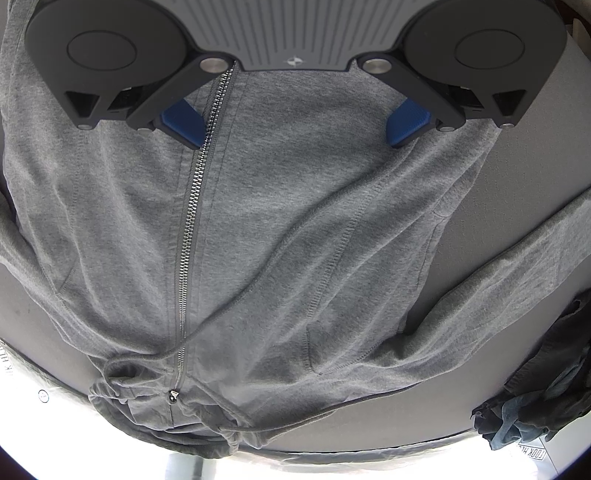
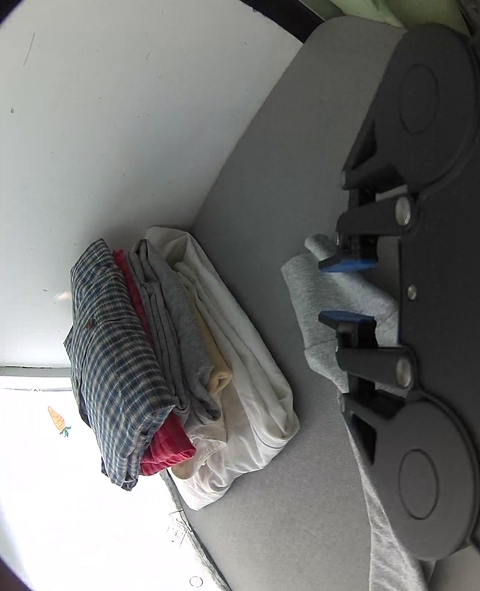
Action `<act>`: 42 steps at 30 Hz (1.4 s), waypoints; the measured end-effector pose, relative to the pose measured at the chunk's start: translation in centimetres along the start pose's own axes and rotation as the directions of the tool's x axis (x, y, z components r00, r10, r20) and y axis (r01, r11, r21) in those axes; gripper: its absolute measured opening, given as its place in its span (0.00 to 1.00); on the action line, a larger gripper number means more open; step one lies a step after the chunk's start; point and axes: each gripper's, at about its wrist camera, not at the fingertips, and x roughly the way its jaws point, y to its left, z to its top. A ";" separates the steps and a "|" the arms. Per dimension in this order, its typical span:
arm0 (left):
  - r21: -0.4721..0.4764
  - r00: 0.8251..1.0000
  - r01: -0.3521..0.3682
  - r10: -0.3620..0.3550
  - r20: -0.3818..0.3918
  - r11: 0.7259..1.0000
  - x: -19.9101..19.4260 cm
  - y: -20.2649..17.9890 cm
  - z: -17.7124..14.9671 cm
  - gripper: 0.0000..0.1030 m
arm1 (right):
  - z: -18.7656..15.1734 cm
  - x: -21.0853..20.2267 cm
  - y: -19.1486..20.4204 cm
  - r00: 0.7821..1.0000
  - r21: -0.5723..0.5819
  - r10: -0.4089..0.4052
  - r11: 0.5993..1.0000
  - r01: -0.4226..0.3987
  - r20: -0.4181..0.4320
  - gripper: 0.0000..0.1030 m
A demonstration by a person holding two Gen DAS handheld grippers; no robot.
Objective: Fold clothes
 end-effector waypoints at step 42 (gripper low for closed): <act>0.000 1.000 0.003 -0.003 0.018 1.000 -0.1 -0.1 -0.1 1.00 | 6.3 -0.8 3.8 0.951 0.148 0.307 0.940 -0.308 0.036 0.14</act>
